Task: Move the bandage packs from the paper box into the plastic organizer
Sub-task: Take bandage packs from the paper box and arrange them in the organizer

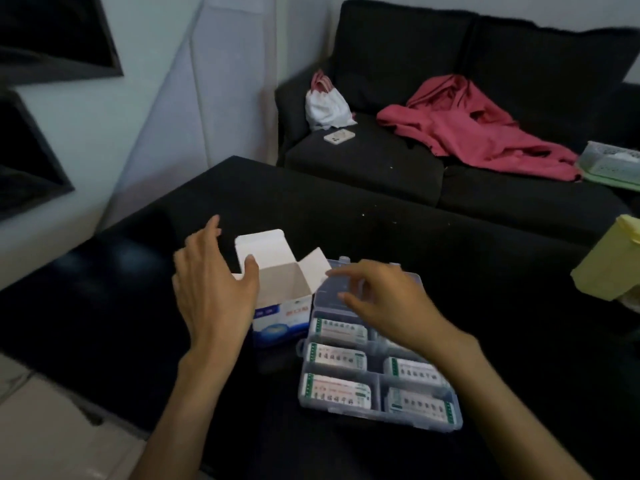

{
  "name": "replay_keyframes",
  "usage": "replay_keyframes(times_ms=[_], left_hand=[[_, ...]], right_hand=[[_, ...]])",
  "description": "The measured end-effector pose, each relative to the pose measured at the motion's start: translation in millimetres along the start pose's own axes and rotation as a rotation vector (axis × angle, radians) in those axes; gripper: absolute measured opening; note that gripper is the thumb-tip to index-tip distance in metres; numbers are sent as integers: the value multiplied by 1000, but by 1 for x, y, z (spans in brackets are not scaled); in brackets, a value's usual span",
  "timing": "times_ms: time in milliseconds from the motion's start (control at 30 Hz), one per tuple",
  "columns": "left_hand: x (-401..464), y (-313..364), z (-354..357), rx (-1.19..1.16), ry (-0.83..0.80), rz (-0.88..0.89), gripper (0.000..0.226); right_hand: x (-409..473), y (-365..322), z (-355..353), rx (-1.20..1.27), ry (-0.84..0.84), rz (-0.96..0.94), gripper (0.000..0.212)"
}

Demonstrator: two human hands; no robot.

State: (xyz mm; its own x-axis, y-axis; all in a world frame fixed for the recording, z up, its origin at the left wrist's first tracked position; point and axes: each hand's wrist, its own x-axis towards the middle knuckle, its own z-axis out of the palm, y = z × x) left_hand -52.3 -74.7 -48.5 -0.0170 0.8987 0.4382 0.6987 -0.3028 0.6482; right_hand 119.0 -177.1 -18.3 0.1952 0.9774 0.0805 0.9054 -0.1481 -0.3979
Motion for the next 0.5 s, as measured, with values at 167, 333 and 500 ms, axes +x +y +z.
replay_keyframes(times_ms=[167,333,500], left_hand=[[3,-44,-9,44,-535,-355,85],[-2,-50,-16,-528,-776,-452,29],[4,-47,-32,-841,-619,-368,71]], right_hand=[[9,-37,51,11,18,-25,40],[-5,-32,89,141,344,-51,15],[-2,-39,103,265,574,-184,20]])
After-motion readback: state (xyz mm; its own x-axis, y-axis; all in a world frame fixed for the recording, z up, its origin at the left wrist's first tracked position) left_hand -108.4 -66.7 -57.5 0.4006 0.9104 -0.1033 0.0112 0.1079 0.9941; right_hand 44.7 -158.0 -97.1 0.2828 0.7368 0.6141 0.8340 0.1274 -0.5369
